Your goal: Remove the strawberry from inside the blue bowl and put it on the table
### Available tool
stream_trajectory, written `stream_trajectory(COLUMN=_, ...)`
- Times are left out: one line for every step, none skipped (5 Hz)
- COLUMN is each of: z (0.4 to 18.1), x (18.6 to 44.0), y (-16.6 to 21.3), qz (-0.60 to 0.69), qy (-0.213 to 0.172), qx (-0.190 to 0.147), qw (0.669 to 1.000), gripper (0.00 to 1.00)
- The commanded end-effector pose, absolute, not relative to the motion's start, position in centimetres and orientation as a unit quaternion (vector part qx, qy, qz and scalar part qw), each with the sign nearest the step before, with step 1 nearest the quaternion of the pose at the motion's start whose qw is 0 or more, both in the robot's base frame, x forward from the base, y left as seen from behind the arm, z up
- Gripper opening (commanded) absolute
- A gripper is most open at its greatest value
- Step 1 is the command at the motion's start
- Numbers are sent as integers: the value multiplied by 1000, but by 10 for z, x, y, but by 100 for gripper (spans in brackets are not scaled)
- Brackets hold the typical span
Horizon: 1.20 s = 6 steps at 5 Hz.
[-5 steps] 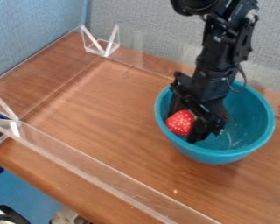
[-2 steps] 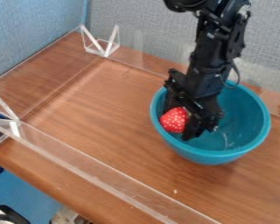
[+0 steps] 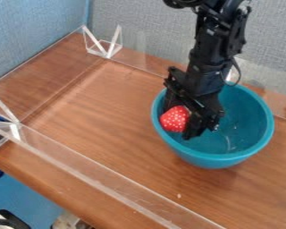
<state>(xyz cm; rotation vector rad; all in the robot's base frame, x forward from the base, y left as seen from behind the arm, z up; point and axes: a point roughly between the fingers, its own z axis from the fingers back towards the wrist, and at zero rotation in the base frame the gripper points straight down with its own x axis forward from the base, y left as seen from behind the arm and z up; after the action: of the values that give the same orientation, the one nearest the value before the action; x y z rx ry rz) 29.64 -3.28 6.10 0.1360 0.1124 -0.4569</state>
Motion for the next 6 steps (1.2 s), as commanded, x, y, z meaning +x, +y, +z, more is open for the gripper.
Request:
stream_trajectory(z=88, x=301, y=-25, qz=-223, qy=14, qx=72, qw=972, gripper=0)
stream_trajectory(z=92, x=301, y=-23, qz=-224, qy=10, qx=74, qw=972, gripper=0)
stream_trajectory(z=96, x=301, y=-21, qz=-225, qy=6, qx=76, qw=971, gripper=0)
stream_trajectory(z=98, x=303, y=-19, qz=-225, qy=3, qx=79, qw=971, gripper=0)
stream_trajectory(z=119, x=299, y=-16, qz=-219, qy=-19, qx=81, qw=972, gripper=0)
stream_trajectory(z=154, x=291, y=5, qz=-186, qy=-52, qx=89, qw=977, gripper=0)
